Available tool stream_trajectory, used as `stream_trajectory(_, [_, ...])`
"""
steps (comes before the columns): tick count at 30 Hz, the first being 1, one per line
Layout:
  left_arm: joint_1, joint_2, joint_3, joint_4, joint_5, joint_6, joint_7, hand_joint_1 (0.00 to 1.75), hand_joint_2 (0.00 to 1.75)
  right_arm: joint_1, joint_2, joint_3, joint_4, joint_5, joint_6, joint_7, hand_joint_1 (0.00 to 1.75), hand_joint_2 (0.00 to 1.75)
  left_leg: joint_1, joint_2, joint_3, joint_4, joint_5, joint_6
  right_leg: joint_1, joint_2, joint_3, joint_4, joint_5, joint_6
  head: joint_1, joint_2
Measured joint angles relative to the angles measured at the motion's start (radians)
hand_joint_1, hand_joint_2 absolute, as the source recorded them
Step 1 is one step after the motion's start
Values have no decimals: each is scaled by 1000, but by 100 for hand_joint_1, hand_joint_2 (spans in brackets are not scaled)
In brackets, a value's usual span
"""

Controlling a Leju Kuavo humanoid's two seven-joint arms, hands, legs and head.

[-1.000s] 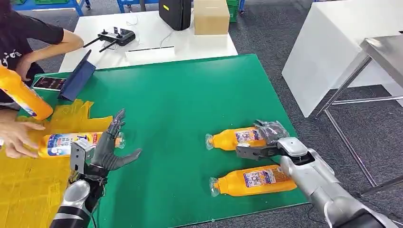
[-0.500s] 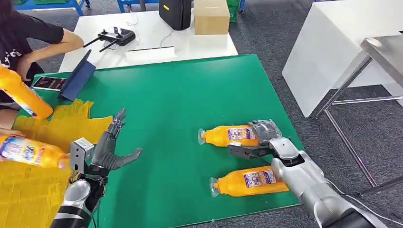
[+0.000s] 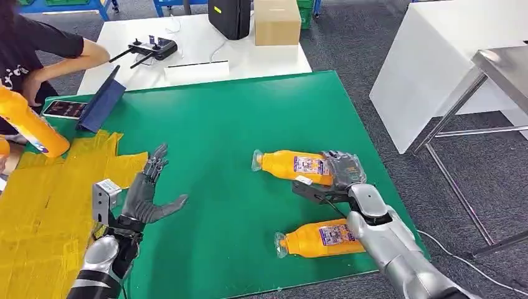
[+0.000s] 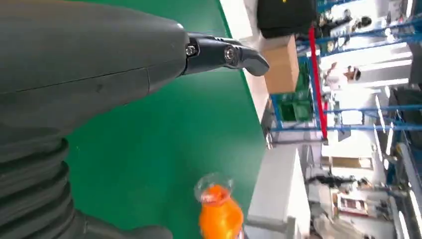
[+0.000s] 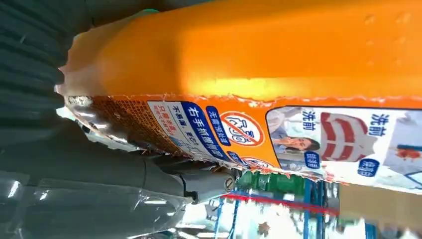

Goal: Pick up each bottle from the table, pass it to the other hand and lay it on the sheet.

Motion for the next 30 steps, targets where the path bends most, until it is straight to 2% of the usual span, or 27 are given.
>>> stream_trajectory(4, [-2, 0, -38, 0, 18, -52, 21, 0, 175, 54, 45, -86, -95, -54, -125, -55, 175, 175, 0, 0, 0, 0, 0, 0, 1, 0, 0, 0, 0, 0, 0, 0])
stream_trajectory(10, [-33, -1, -125, 8, 39, -54, 37, 0, 175, 138, 139, -190, -235, -249, -194, -231, 175, 175, 0, 0, 0, 0, 0, 0, 1, 0, -1, 0, 0, 0, 0, 0])
stream_trajectory(17, [-67, -1, -195, 24, 66, -51, 40, 0, 175, 191, 220, -209, -297, -478, -103, -359, 175, 175, 0, 0, 0, 0, 0, 0, 1, 0, 0, 0, 0, 0, 0, 0])
stream_trajectory(26, [-106, 0, -231, 43, 91, -51, 39, 0, 175, 210, 277, -203, -308, -613, -8, -409, 175, 175, 0, 0, 0, 0, 0, 0, 1, 0, 0, 0, 0, 0, 0, 0])
stream_trajectory(30, [-117, 0, -236, 52, 113, -51, 35, 0, 175, 210, 293, -175, -303, -629, 15, -410, 175, 175, 0, 0, 0, 0, 0, 0, 1, 0, -1, 0, 0, 0, 0, 0])
